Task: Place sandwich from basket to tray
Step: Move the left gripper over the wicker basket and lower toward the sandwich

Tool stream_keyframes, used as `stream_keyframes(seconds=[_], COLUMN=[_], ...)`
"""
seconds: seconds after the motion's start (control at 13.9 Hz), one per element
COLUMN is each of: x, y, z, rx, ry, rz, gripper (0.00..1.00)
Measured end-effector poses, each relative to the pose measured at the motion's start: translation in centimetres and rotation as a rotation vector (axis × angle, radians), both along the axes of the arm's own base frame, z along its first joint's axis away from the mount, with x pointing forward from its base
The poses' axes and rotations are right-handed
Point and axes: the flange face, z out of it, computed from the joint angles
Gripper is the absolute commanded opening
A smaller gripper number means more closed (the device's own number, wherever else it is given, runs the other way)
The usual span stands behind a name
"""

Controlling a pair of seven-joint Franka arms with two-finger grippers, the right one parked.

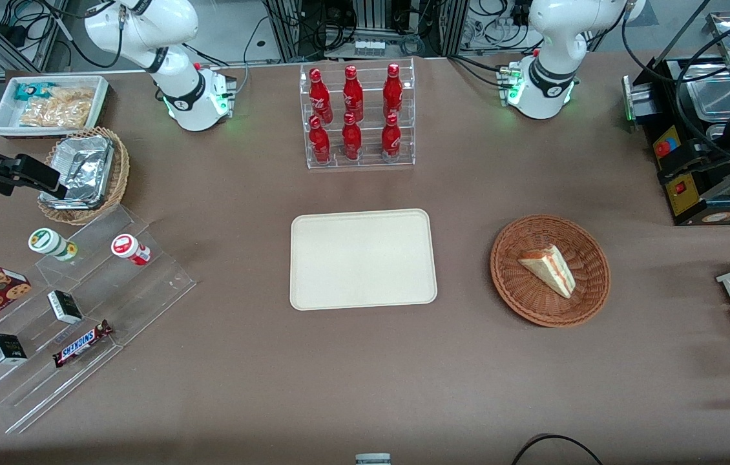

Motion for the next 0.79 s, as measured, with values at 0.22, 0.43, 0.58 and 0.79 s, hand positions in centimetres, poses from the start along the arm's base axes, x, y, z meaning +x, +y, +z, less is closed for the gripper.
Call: stream_keyframes(seconds=[0.22, 0.43, 0.58, 0.79], x=[0.2, 1.6, 3.6, 5.0], y=[0.2, 0.3, 0.3, -0.7], z=[-0.2, -3.4, -8.5, -17.0], rx=[0.0, -0.005, -0.011, -0.016], ry=[-0.001, 0.036, 0.052, 0.027], rz=[0.002, 0.002, 0.0, 0.02], gripper=[1.0, 1.0, 1.0, 1.0])
